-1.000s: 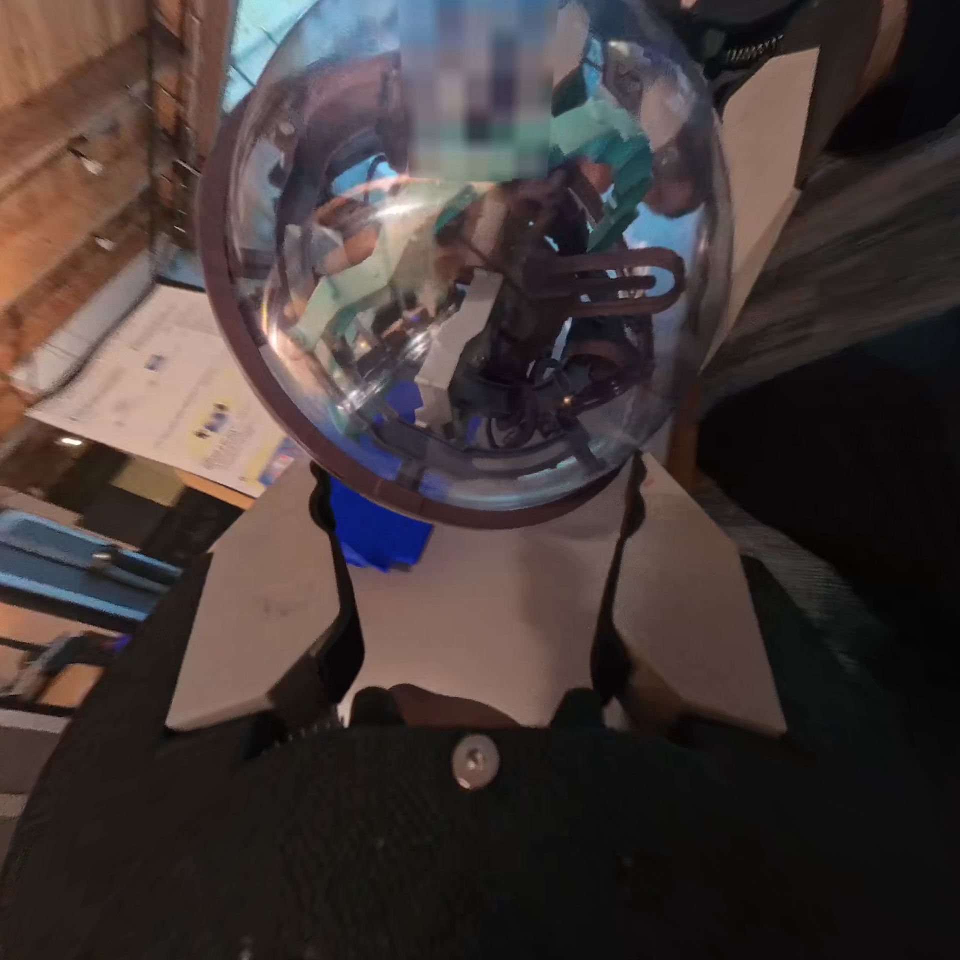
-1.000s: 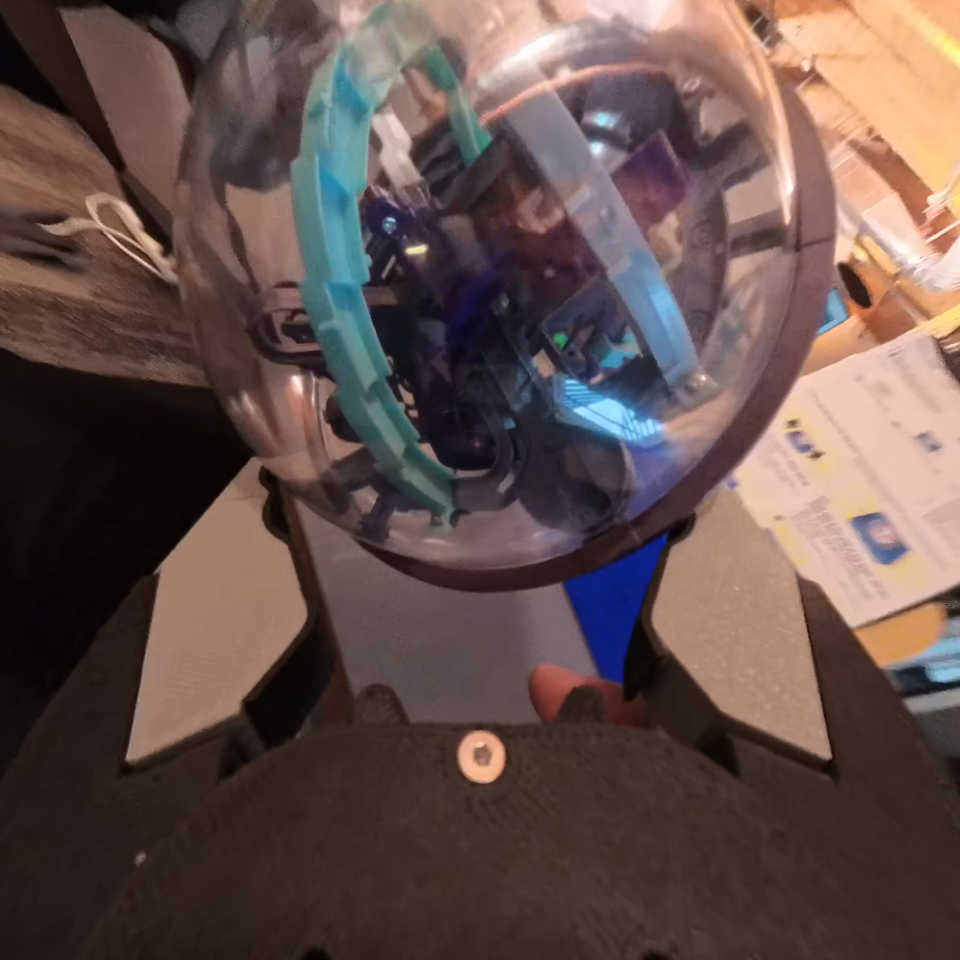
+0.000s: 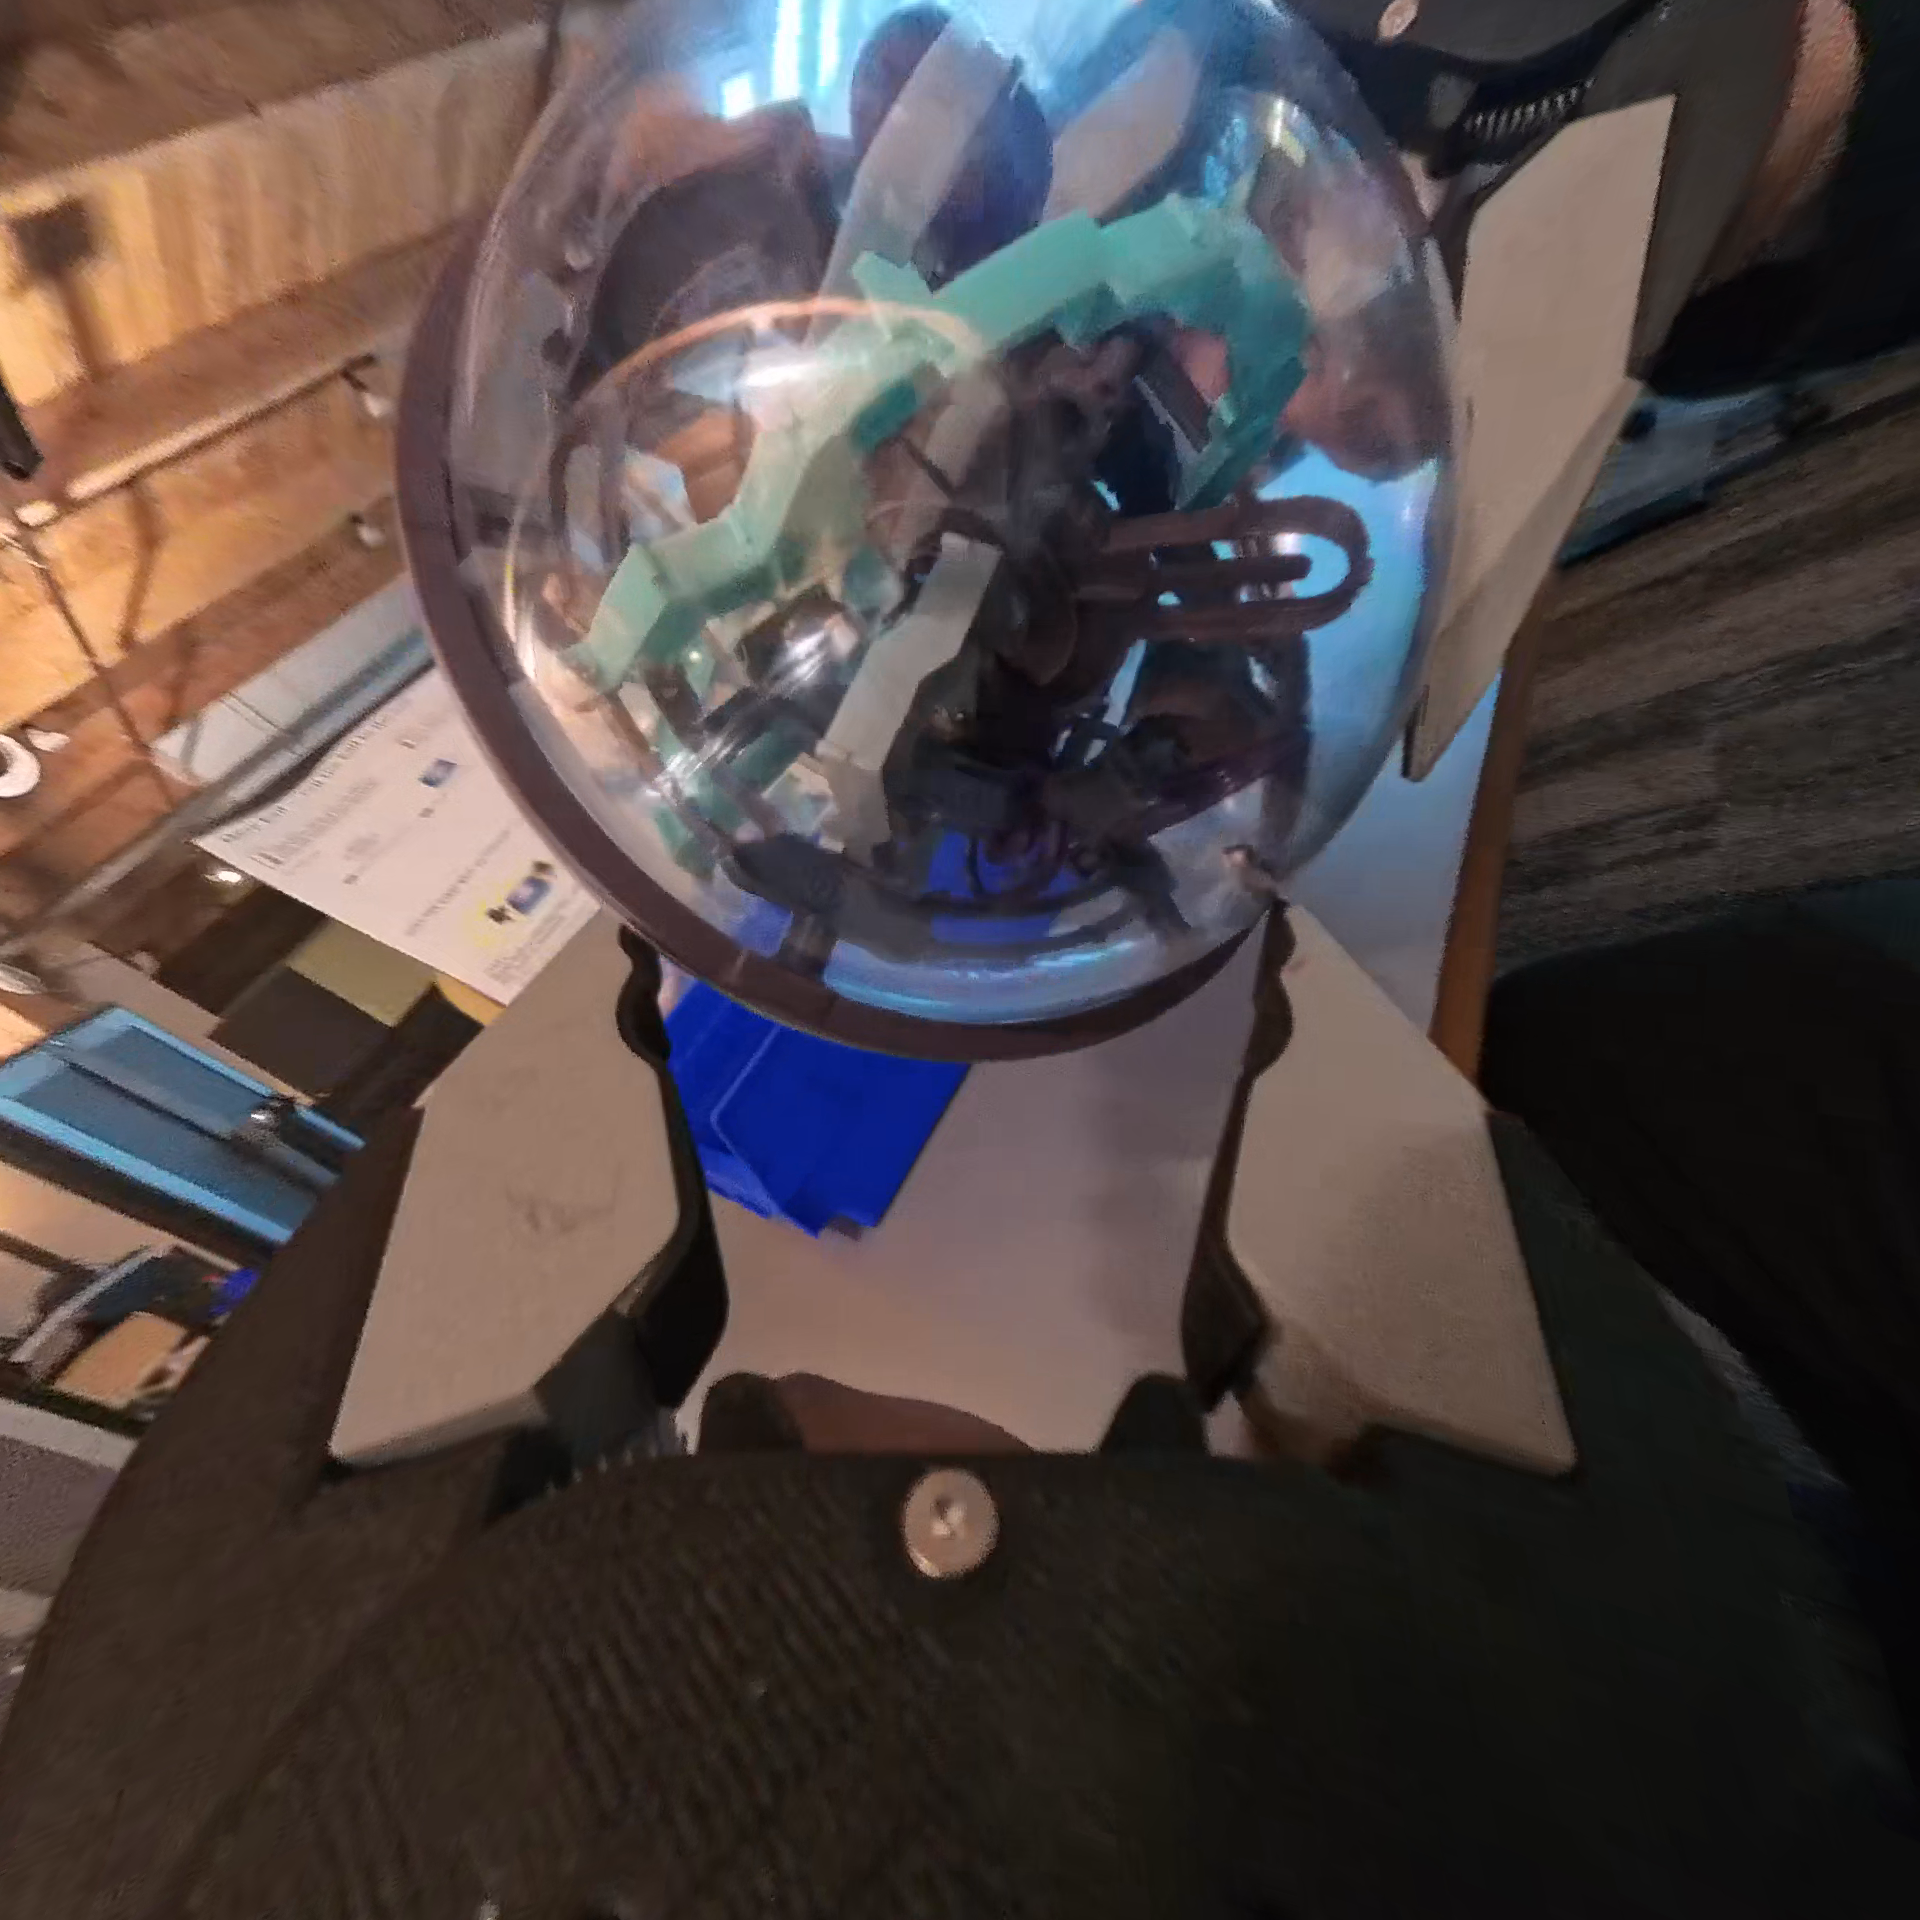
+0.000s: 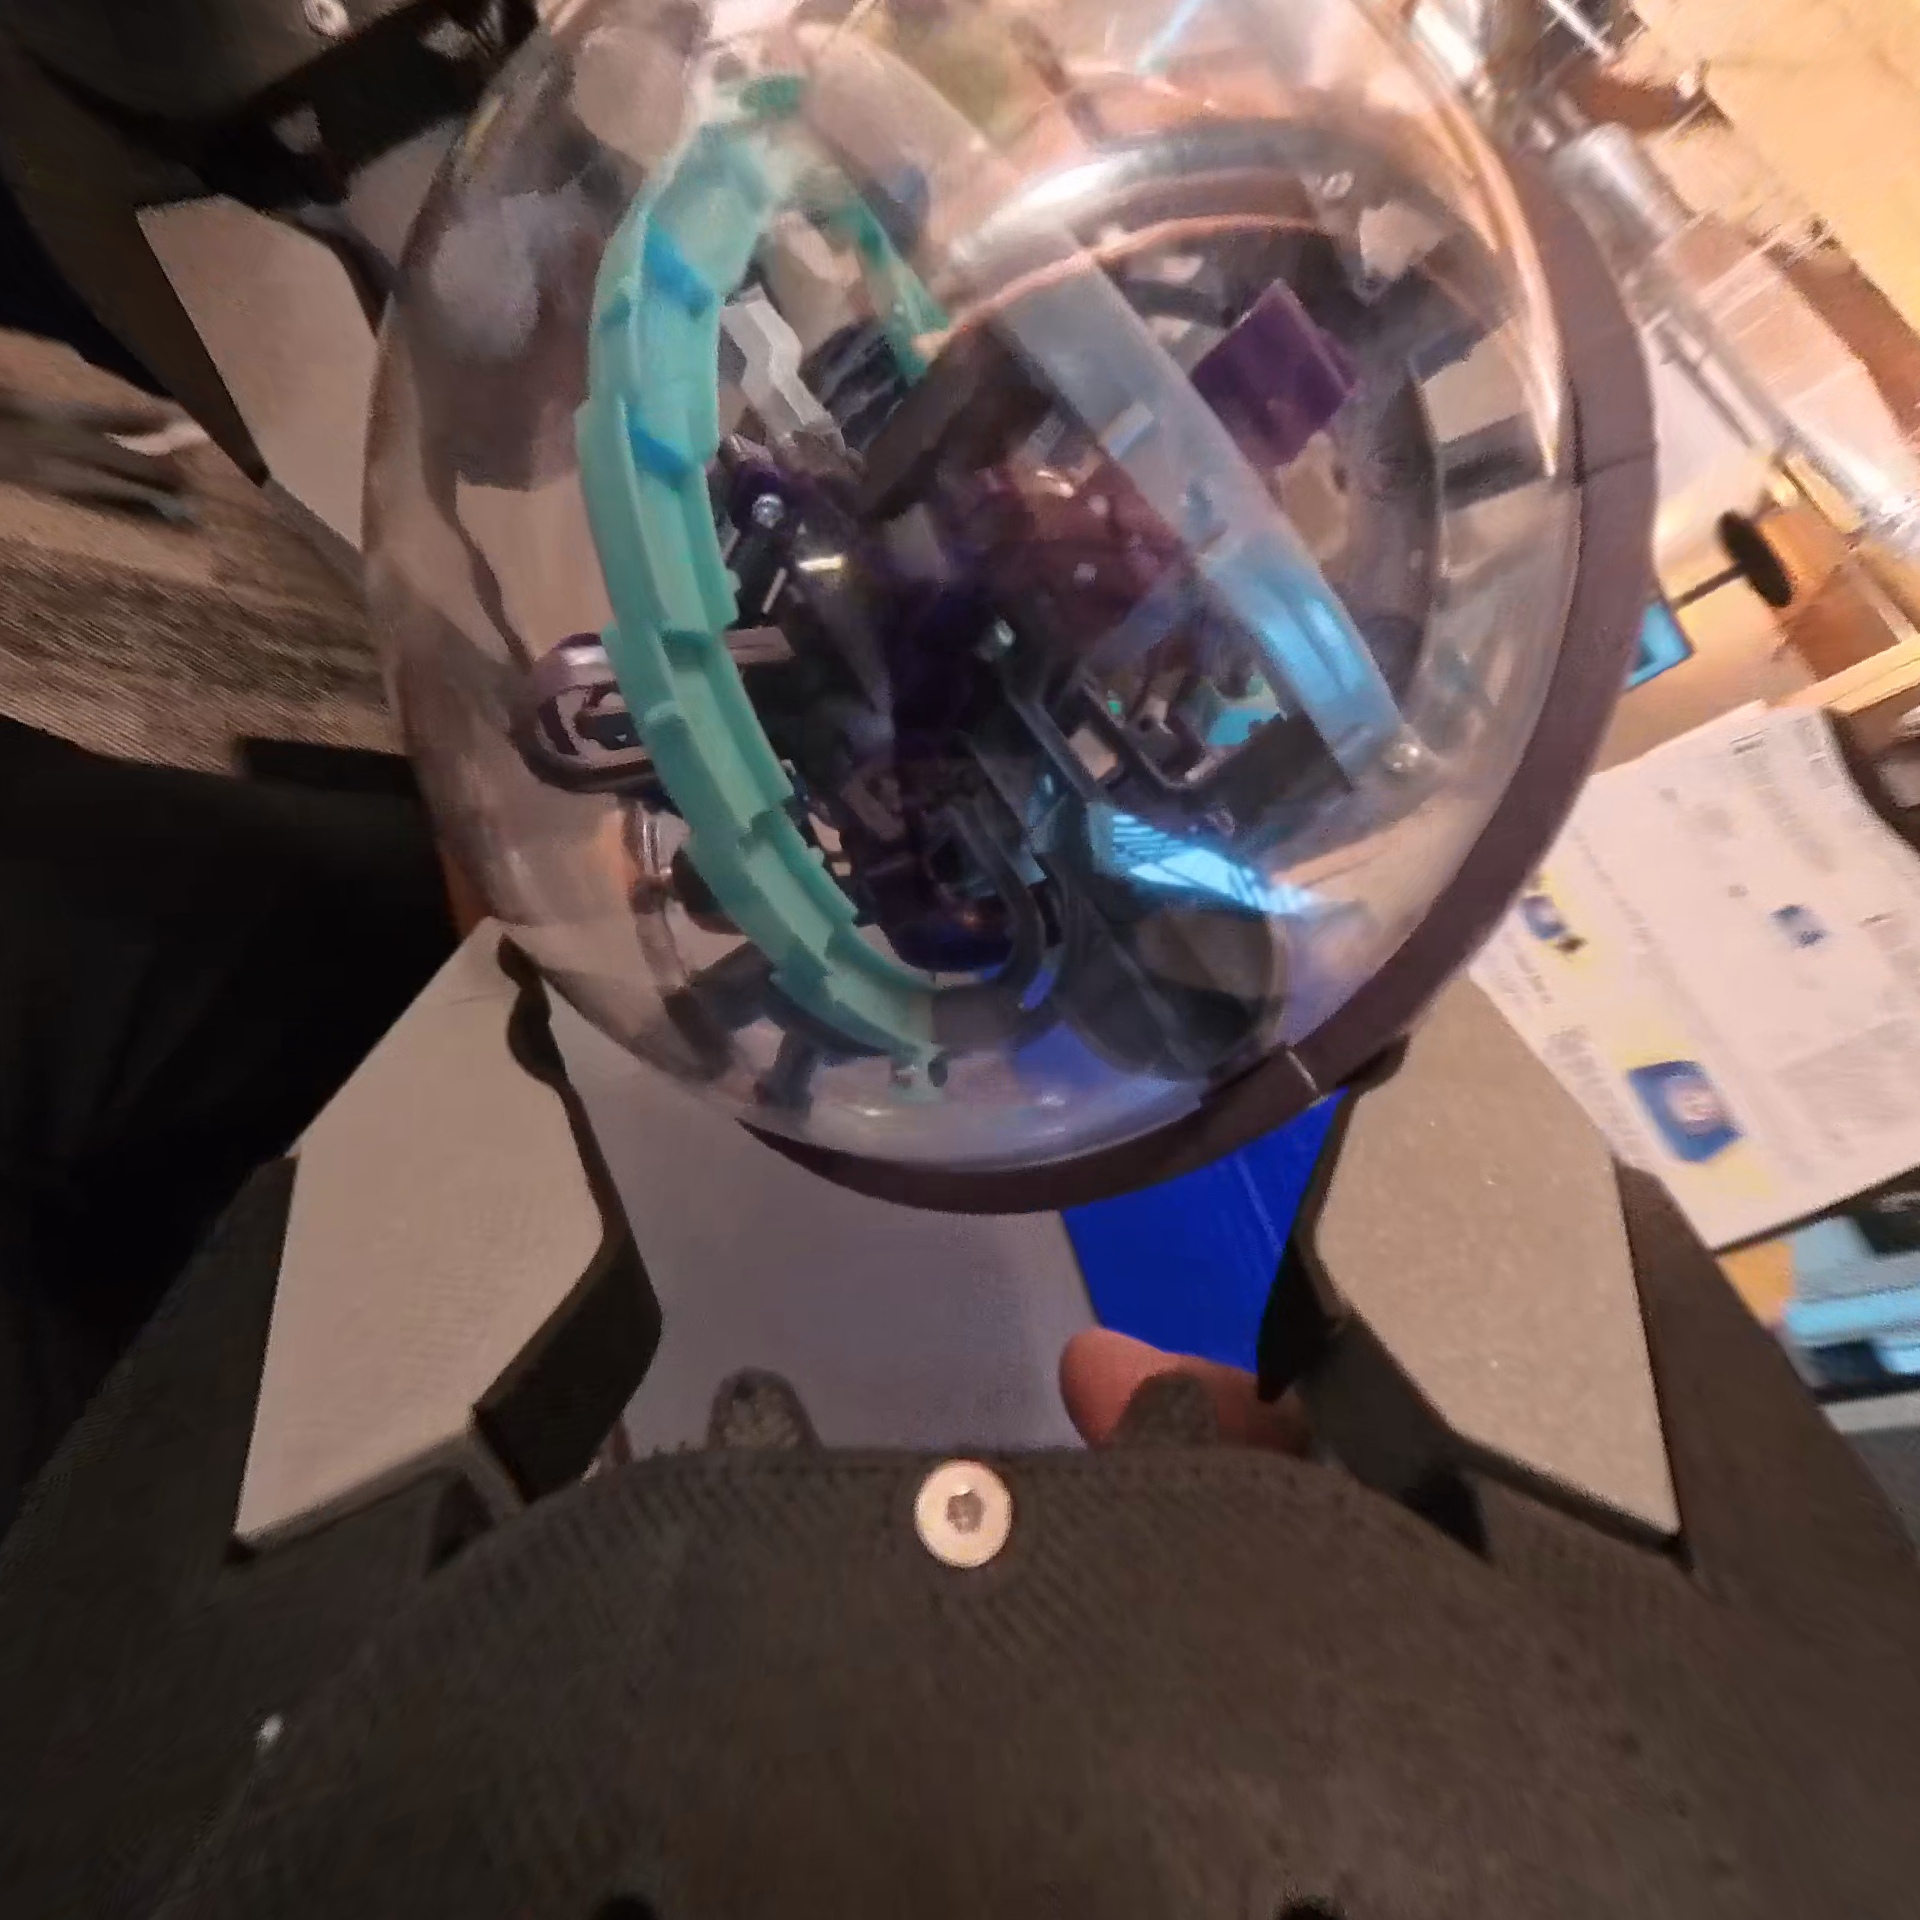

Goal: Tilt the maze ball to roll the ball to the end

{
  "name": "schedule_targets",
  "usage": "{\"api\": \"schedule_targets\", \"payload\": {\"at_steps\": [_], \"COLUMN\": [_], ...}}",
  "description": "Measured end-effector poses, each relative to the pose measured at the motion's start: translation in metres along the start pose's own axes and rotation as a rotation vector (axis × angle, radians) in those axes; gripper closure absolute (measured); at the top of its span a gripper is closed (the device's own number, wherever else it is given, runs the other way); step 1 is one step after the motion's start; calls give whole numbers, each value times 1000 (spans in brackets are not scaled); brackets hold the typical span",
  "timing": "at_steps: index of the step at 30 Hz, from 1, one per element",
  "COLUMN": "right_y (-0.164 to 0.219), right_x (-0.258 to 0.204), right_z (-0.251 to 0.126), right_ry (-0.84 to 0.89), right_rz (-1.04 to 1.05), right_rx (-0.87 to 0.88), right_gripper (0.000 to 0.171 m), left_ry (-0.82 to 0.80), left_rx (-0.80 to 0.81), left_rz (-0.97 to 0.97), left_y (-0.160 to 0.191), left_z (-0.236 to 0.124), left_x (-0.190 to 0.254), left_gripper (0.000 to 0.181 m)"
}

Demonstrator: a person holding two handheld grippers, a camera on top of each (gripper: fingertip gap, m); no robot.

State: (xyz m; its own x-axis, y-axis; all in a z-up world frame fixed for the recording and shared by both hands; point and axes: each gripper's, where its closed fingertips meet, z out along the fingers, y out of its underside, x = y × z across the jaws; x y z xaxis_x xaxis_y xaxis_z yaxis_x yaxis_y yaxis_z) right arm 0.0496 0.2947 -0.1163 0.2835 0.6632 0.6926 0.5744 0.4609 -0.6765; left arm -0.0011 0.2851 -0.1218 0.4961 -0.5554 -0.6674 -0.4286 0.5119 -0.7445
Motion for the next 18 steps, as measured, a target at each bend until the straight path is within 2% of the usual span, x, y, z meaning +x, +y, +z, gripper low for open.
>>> {"api": "schedule_targets", "payload": {"at_steps": [6,10,14,18], "right_y": [5,8,4,7], "right_x": [-11,-12,-8,-12], "right_z": [1,3,2,3], "right_ry": [-59,-55,1,-25], "right_rz": [141,147,66,106], "right_rx": [63,66,81,79], "right_gripper": [21,20,19,17], "left_ry": [65,54,-9,20], "left_rx": [-42,-43,-23,-49], "left_rz": [-81,-55,30,-50], "left_y": [5,8,6,15], "left_z": [-1,0,1,5], "left_x": [10,10,7,14], "left_gripper": [69,68,69,69]}}
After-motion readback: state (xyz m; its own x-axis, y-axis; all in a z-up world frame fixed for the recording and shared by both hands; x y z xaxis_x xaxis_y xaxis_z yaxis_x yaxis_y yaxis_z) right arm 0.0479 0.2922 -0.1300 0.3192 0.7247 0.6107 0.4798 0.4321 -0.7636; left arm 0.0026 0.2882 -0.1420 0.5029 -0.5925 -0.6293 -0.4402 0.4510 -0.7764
